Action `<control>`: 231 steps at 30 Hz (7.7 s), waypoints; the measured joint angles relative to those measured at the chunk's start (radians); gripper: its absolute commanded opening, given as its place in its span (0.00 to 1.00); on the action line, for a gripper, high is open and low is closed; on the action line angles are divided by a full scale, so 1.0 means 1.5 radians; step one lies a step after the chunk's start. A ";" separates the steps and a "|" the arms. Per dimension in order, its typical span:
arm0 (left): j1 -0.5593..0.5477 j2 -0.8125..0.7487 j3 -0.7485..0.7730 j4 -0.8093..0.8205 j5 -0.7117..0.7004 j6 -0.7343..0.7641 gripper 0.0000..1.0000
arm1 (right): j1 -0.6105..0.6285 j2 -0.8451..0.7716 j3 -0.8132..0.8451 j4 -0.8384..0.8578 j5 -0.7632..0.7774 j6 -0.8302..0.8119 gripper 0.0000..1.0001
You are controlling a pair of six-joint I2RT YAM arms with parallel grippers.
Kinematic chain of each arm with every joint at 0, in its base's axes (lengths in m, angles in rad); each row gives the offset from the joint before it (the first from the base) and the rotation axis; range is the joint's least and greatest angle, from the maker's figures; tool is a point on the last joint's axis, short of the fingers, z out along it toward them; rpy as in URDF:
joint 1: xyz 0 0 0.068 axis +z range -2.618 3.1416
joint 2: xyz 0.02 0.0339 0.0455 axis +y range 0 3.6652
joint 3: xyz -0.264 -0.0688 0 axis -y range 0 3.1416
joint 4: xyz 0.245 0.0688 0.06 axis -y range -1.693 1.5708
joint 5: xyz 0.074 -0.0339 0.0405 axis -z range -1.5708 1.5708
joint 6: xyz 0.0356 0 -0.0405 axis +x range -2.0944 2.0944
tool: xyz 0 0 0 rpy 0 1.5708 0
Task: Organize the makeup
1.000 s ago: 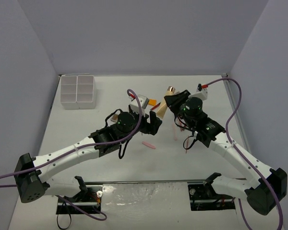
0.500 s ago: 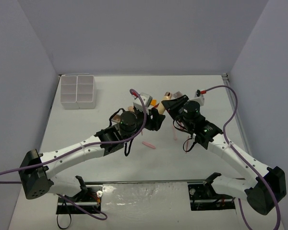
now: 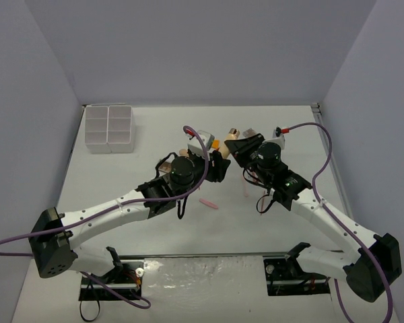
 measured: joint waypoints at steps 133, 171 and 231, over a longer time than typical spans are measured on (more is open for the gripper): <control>0.827 0.382 0.705 -0.716 0.120 -0.386 0.00 | -0.150 -0.137 -0.041 -0.251 -0.008 -0.526 1.00; 0.827 0.447 0.706 -0.666 0.120 -0.461 0.00 | -0.150 -0.143 -0.074 -0.250 -0.012 -0.526 1.00; 0.712 0.261 0.421 -0.406 0.162 -0.139 0.94 | -0.150 -0.151 -0.087 -0.238 -0.005 -0.547 0.99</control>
